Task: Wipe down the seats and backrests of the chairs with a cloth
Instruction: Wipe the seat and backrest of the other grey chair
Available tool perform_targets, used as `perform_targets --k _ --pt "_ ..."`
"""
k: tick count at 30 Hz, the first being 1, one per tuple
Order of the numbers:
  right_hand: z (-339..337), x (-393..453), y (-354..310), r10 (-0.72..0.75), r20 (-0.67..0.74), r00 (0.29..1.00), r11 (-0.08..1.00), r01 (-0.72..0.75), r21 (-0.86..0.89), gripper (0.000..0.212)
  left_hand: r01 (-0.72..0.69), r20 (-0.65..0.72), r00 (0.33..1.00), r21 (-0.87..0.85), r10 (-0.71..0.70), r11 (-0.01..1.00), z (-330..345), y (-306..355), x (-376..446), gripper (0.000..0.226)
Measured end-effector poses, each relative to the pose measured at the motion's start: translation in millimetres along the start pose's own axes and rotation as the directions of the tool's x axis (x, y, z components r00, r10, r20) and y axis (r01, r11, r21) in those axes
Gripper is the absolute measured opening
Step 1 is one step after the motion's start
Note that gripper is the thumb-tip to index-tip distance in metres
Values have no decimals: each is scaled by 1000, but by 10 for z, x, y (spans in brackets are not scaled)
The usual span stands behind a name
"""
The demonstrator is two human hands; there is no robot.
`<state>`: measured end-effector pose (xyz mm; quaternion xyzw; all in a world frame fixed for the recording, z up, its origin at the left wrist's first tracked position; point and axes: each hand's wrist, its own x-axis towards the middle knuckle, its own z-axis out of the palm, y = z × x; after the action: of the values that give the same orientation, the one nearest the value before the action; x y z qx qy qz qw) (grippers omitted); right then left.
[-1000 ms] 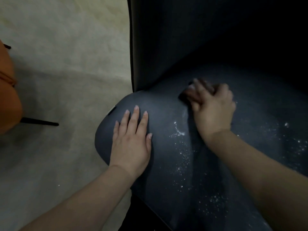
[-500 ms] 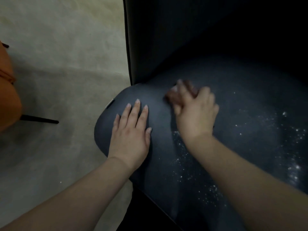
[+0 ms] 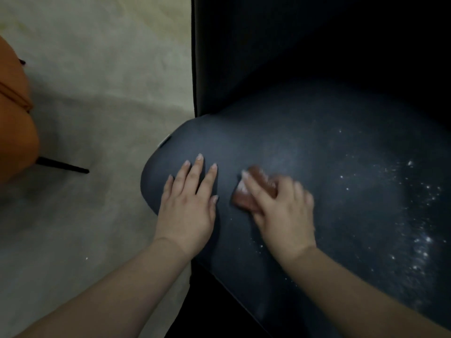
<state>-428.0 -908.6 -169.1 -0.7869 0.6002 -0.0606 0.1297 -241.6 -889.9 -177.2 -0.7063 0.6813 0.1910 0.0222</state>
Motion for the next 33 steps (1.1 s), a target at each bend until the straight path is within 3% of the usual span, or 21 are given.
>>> perform_targets --k 3,7,9,13,15,19,22,26,28,31,33 --pt "-81 -161 283 -25 -2 1000 999 25 -28 79 -11 37 999 2 11 1000 11 -35 -105 61" --pt "-188 221 592 279 -100 955 960 -279 14 62 -16 75 997 -46 19 999 20 -66 -140 64" --pt "-149 338 459 334 -93 938 942 -330 57 60 -17 67 998 -65 21 998 24 -60 -134 65" --pt "-9 -43 -29 78 -22 997 996 -77 42 70 -38 51 998 -70 42 997 34 -85 -147 64" --pt "22 -317 15 43 -11 999 999 -43 -13 72 -59 41 997 -58 62 997 19 -126 -163 63" --pt "-3 -393 235 276 -120 954 961 -274 31 63 -82 44 995 -44 84 996 -4 -242 -271 61" --pt "55 -155 19 406 -132 904 912 -389 133 58 -89 46 995 -42 91 995 5 -259 -340 63" --pt "191 -394 -534 153 -35 988 985 -149 89 69 -91 33 995 -50 93 995 17 -217 -348 64" --pt "197 -678 -498 100 -9 995 993 -99 62 73 -92 22 995 -39 92 995 16 -212 -363 64" --pt "110 -775 -86 240 -119 963 971 -237 40 74 -107 29 994 -20 108 994 18 -204 -406 63" --pt "76 -611 148 423 -195 885 906 -415 82 67 -109 33 993 -20 110 994 26 -195 -446 63"
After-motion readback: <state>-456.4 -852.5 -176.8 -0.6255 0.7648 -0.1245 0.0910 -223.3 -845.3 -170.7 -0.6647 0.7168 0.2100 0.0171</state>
